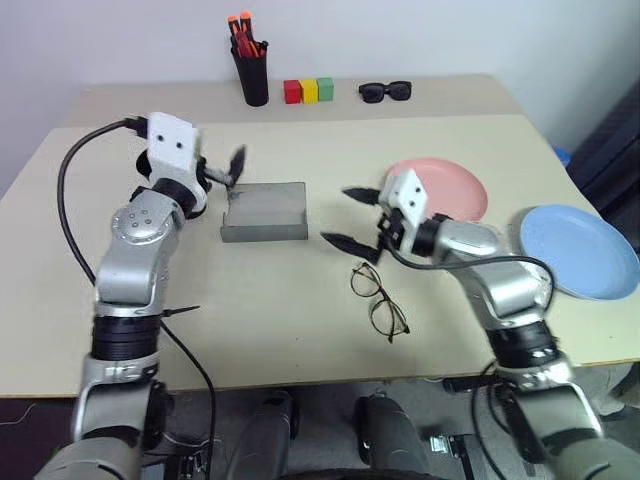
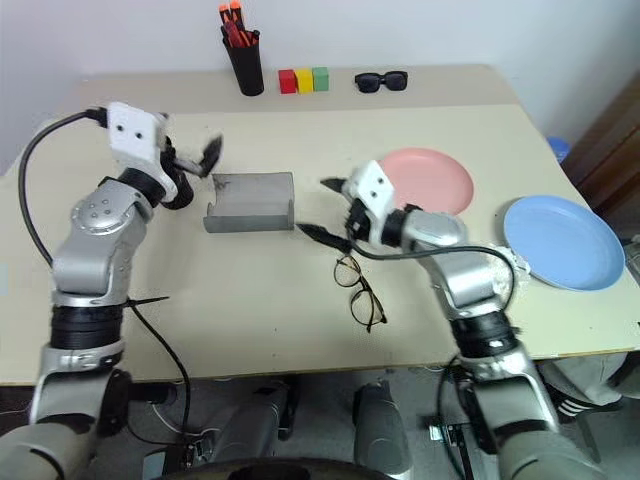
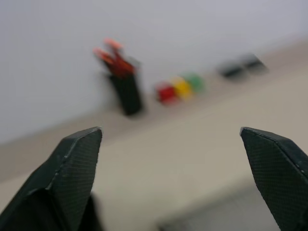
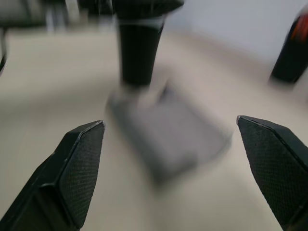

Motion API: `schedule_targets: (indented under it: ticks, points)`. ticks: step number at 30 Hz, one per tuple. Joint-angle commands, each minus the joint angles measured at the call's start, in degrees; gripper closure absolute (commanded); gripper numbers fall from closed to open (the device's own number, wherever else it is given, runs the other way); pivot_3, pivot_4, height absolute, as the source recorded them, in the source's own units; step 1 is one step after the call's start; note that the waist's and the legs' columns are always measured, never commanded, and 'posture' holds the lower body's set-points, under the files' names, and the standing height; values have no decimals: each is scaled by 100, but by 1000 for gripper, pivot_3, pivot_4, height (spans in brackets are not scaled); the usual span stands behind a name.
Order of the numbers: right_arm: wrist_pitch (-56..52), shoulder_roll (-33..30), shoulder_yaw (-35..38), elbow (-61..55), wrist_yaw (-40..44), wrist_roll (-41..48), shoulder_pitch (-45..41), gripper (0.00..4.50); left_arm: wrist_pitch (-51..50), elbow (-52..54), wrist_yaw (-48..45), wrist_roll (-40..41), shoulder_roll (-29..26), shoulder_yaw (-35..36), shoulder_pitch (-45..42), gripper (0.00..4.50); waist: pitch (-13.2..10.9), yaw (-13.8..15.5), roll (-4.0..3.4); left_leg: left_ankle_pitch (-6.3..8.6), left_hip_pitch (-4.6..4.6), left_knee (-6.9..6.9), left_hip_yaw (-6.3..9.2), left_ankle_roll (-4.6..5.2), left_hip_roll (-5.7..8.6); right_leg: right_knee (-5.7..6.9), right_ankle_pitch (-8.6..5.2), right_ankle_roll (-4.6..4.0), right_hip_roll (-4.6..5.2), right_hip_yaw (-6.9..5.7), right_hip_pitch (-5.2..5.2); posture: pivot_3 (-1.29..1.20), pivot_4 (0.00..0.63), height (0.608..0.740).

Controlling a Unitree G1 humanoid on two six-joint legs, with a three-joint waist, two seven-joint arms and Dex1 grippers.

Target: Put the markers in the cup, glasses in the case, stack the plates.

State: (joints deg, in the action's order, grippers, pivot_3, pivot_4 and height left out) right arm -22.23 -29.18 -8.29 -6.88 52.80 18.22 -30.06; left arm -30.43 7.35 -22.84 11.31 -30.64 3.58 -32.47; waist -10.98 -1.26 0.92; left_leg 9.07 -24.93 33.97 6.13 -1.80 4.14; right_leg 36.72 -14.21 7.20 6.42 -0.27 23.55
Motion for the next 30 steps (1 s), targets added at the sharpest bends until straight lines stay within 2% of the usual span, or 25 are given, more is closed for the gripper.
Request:
schedule_targets:
  ticks: [1, 6, 11, 18, 21, 28, 30]
  points:
    - [-94, -414, 9, -545, 572, 217, 4, 0, -423, 86, -912, 197, -469, -277, -43, 57, -1, -19, -2, 0, 1, -1, 0, 0, -2, 0, -2, -3, -1, 0, 0, 0, 150, 740]
    - [-93, -773, 86, -571, 728, 141, 58, 0, -774, -774, -1787, 66, -973, -824, -383, 57, -1, 28, -2, 1, 1, -2, 9, 2, -6, -8, -6, -6, 0, 0, -2, 0, 150, 740]
    - [-272, -913, 119, -754, 811, 267, 158, 0, -756, -1662, -2342, -60, -957, -1191, -877, 57, -3, 72, 0, 2, -3, -1, 16, 4, -5, -32, -5, -5, 3, -5, -13, 0, 150, 740]
    - [-233, -1160, 178, -881, 874, 212, 408, 0, -367, -2266, -3551, -217, -994, -1782, -1152, 57, -3, 33, 0, 10, -15, 0, 17, 17, -2, -48, -4, -2, 8, -5, -10, 0, 150, 740]
    - [-206, -1167, 213, -889, 805, 184, 443, 0, -211, -2425, -3660, -344, -978, -1859, -1166, 914, -3, 27, 0, 10, -15, -1, 17, 17, -4, -47, -4, -2, 7, -5, -7, 0, 150, 740]
    - [-424, -1243, 288, -878, 623, 187, 541, 0, 312, -2181, -4001, -310, -960, -1737, -912, 4466, -3, 54, 0, 10, -18, 4, 19, 18, -5, -48, -4, -2, 11, -5, -8, 0, 150, 740]
    - [-536, -1277, 310, -843, 564, 185, 552, 0, 597, -1938, -4092, -245, -959, -1667, -703, 4466, -3, 54, -1, 11, -20, 3, 19, 19, -8, -50, -4, -2, 14, -4, -8, 0, 150, 740]
